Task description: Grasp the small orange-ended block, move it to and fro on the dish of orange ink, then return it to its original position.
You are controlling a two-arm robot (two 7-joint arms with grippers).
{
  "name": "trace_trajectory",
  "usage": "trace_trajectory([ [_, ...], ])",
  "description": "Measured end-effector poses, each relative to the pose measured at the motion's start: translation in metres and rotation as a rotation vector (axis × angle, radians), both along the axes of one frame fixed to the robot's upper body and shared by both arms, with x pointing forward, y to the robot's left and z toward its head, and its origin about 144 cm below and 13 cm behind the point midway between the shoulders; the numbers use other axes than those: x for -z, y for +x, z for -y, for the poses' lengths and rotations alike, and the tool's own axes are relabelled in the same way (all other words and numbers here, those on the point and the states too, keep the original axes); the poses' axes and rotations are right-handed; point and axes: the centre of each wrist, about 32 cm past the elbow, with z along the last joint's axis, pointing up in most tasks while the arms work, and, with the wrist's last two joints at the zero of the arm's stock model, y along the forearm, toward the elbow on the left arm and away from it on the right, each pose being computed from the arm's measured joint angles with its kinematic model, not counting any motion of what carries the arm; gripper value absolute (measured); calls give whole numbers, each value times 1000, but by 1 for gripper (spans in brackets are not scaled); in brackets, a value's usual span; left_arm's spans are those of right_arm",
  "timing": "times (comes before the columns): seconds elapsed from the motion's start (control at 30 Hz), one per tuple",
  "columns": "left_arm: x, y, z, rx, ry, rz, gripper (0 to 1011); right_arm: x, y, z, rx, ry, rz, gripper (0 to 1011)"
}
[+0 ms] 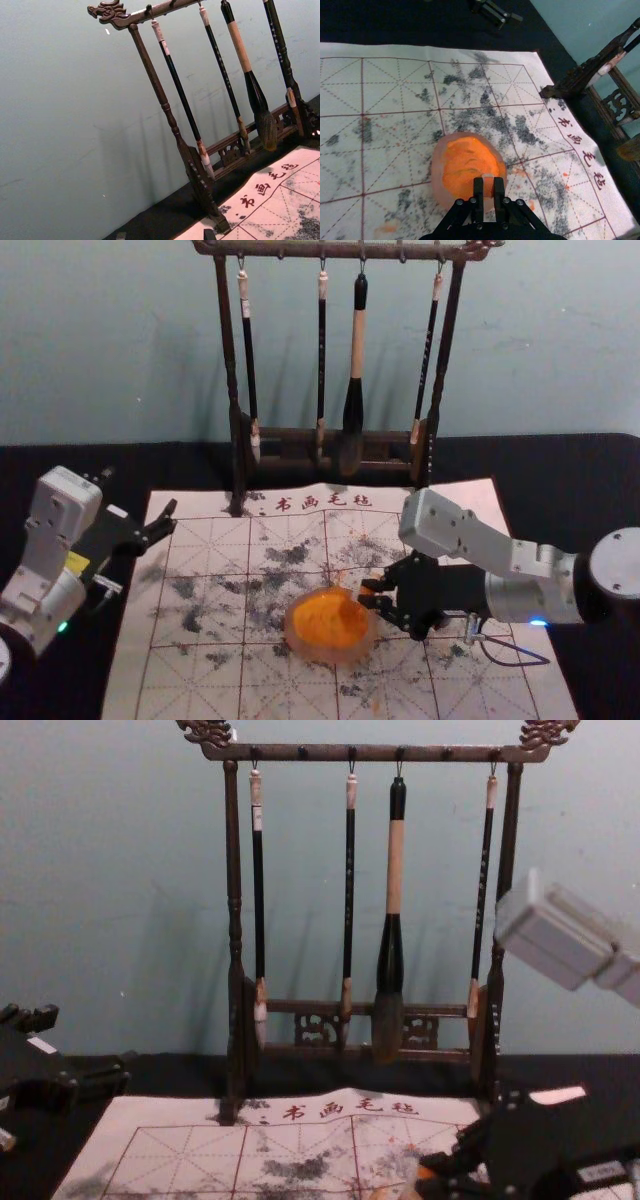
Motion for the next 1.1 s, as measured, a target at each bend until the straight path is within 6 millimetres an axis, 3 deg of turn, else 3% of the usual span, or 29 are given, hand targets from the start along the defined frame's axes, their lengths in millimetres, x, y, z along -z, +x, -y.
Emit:
trace_trajectory([
  [0.3,0,0,0,0,0,0,1001,-3,-14,9,-26,-3,-15,90],
  [0.57,0,0,0,0,0,0,1001,-2,-20,4,-59,6,-28,90],
  [1.1,0,0,0,0,0,0,1001,-1,-2,-11,-32,-6,-7,90],
])
